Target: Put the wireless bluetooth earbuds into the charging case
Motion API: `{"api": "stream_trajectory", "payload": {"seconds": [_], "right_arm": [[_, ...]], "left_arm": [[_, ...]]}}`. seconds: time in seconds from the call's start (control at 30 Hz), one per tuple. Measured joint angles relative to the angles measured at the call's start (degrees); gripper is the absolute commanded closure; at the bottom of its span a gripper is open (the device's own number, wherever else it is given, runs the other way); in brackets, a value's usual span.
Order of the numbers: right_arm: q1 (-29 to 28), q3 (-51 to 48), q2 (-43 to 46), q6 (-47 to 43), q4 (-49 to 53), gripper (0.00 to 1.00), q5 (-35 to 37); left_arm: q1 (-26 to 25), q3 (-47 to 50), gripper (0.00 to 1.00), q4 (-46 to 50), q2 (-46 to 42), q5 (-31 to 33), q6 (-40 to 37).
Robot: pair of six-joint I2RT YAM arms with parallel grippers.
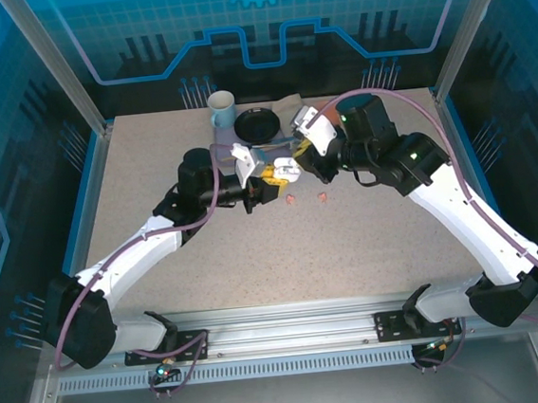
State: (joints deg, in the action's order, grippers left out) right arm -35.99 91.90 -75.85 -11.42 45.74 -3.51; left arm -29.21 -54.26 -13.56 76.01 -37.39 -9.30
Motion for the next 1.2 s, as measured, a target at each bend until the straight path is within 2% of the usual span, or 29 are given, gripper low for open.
{"api": "stream_trajectory", "payload": {"seconds": [1.2], "right_arm": [[-4.28, -3.74, -3.02, -3.5, -0.74, 0.97, 7.56]], "left_arm": [[0.28, -0.02, 1.0, 1.36, -0.11, -0.63, -0.11]]}}
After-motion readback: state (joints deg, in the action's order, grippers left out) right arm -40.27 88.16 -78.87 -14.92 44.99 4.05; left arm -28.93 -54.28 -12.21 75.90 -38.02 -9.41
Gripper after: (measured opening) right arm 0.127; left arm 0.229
